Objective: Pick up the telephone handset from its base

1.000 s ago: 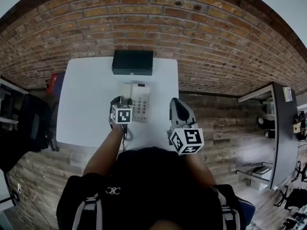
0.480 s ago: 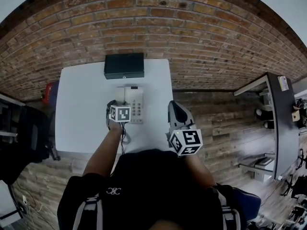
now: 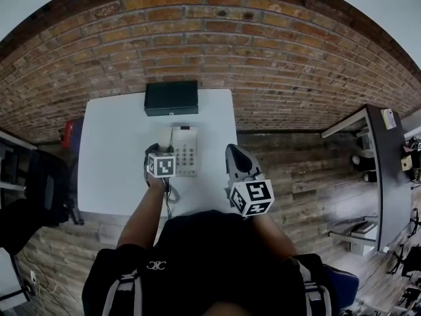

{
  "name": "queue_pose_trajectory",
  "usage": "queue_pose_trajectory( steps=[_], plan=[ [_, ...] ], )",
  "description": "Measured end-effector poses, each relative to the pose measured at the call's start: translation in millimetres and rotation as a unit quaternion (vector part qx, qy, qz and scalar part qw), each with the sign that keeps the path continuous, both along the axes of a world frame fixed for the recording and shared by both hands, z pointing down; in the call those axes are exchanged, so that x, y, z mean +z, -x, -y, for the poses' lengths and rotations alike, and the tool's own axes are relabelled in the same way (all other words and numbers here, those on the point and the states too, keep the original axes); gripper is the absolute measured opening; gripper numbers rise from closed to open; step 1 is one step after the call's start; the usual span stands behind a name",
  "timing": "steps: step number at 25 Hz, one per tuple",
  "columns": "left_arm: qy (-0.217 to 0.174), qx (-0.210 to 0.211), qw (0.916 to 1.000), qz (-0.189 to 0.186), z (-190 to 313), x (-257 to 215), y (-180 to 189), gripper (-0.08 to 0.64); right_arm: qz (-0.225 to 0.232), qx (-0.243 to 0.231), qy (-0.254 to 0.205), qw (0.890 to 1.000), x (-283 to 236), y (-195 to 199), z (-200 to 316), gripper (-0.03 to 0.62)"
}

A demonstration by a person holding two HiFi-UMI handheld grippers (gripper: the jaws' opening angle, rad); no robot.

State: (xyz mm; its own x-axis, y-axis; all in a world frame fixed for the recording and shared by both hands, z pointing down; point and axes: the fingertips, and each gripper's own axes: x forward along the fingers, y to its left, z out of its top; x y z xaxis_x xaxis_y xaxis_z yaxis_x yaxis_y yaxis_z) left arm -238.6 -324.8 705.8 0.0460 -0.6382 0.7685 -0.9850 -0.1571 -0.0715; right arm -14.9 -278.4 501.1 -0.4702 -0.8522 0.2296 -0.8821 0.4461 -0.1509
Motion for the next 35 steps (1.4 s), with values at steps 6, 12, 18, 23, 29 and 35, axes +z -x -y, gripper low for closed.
queue_pose_trajectory(
  steps=[6, 12, 18, 23, 29, 35],
  plan=[
    [-0.03, -0.022, 0.9981, -0.048, -8, -26, 0, 0.216, 0.007, -0.026, -0.002, 1.0, 0, 16, 4, -0.003],
    [-0.081, -0.045, 0.9924, -0.081, -19, -74, 6, 0.216, 0.029, -0.031, -0.012, 0.999, -5, 27, 10, -0.003],
    [-0.138, -0.047, 0.9849, -0.093, -36, -131, 6, 0.216, 0.063, -0.062, -0.004, 0.996, -6, 47, 14, -0.003],
    [-0.189, -0.05, 0.9769, -0.085, -55, -177, 7, 0.216, 0.053, -0.084, -0.014, 0.995, -8, 67, 12, -0.003],
    [-0.225, -0.057, 0.9706, -0.066, -79, -201, 8, 0.216, 0.042, -0.097, -0.034, 0.994, -13, 83, 11, -0.003],
    [-0.217, -0.071, 0.9708, -0.075, -92, -192, 12, 0.216, 0.047, -0.119, -0.037, 0.991, -15, 95, 7, -0.003]
  ],
)
